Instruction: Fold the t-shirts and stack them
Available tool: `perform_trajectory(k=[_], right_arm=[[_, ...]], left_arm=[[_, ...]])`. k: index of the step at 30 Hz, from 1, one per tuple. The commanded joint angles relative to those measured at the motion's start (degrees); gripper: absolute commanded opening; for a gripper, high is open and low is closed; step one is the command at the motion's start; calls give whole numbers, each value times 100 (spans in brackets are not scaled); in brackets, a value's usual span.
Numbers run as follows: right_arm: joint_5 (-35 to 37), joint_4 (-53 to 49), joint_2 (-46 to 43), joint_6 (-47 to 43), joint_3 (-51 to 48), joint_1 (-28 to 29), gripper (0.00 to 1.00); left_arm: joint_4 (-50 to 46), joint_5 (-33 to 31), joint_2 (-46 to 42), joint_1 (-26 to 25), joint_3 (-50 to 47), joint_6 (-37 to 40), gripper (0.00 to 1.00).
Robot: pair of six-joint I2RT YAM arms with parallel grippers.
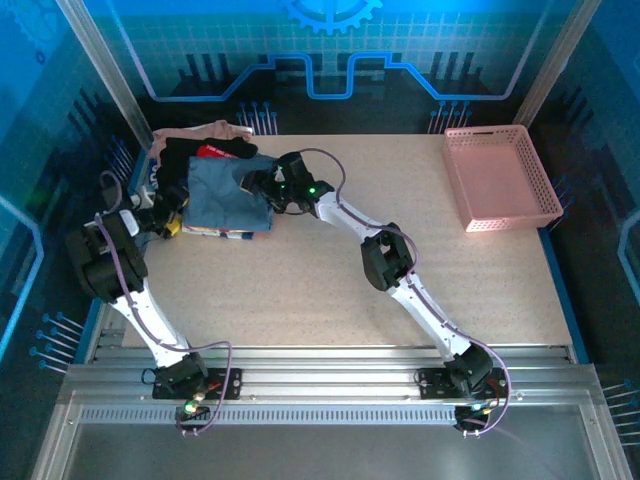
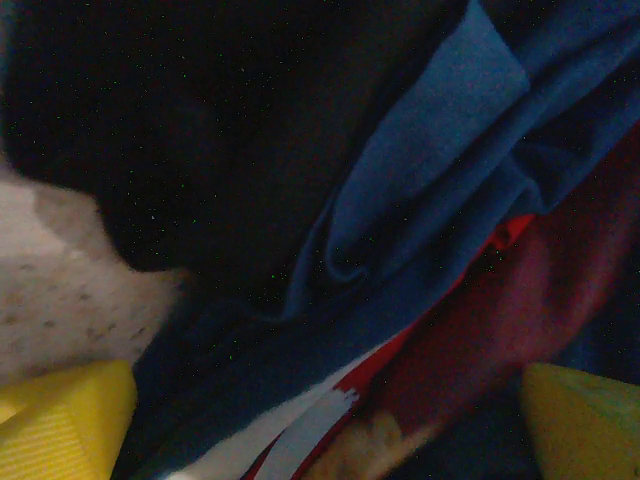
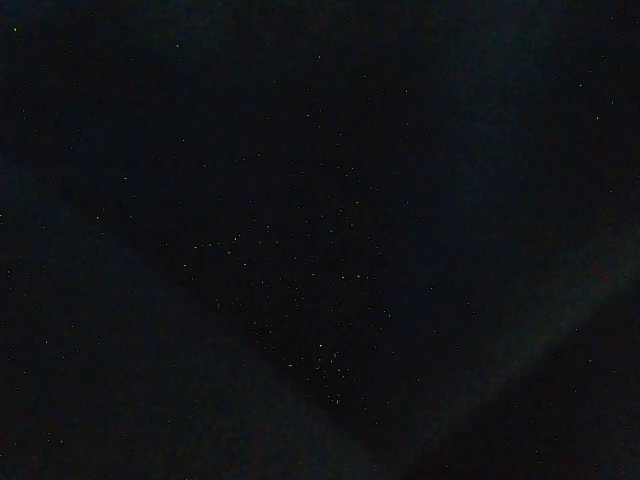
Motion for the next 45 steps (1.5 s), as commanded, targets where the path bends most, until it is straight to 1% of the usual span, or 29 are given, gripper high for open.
perform_trajectory(k=[1, 3, 5, 8, 10, 12, 14, 16, 18, 21, 25, 27, 29, 30, 31, 33, 35, 36, 39, 42, 43, 45], right_arm=[[-419, -1008, -14, 1, -264, 16, 90], [-468, -944, -35, 0, -334, 3, 90], [-518, -937, -62, -14, -380, -3, 90], [-598, -852, -78, 0, -458, -3, 90], [-656, -840, -61, 14, -468, -3, 90], [-699, -873, -78, -20, -485, 6, 90], [-733, -893, -129, -73, -528, 20, 90], [-751, -910, -180, -120, -567, 17, 90], [-739, -892, -235, -126, -652, 18, 90], [-742, -839, -264, -120, -688, 40, 90], [-747, -883, -249, -122, -678, 67, 90], [-738, -925, -245, -138, -678, 68, 90], [-739, -937, -246, -139, -674, 89, 90], [-723, -953, -253, -148, -670, 91, 90], [-712, -954, -245, -140, -669, 98, 90], [-703, -937, -236, -124, -669, 111, 89], [-692, -951, -221, -114, -669, 124, 88], [-693, -947, -210, -104, -675, 129, 87], [-677, -859, -206, -37, -678, 129, 81], [-666, -645, -153, 164, -670, 135, 74], [-659, -559, -126, 251, -669, 146, 70], [-618, -389, -57, 423, -637, 172, 62]], left_arm=[[-22, 133, -339, 45, -156, 67, 99], [616, 213, -570, 25, -628, -22, 99], [1013, 298, -631, 2, -890, 2, 99], [1251, 436, -400, -129, -844, 21, 99], [1336, 379, -286, -254, -751, 94, 99], [939, 255, -108, -342, -511, 291, 99], [840, 275, -63, -335, -414, 316, 99], [693, 105, -137, -365, -407, 446, 99], [195, -120, -81, -436, -227, 745, 99], [3, -105, 71, -505, -2, 738, 99], [87, 132, 245, -887, 154, 683, 99], [-411, 144, 350, -1070, 443, 983, 99], [-554, 134, 428, -1103, 530, 975, 97], [-630, 125, 463, -1100, 568, 978, 93], [-705, 127, 489, -1105, 607, 996, 86], [-683, 204, 481, -1102, 641, 908, 61], [-401, 316, 326, -1116, 557, 644, 42], [-360, 356, 230, -1139, 553, 564, 35], [-584, 443, 28, -1249, 746, 570, 22], [-594, 574, -34, -1360, 935, 397, 5], [-649, 656, -25, -1410, 1030, 383, 2], [-766, 696, -62, -1498, 1196, 418, 1]])
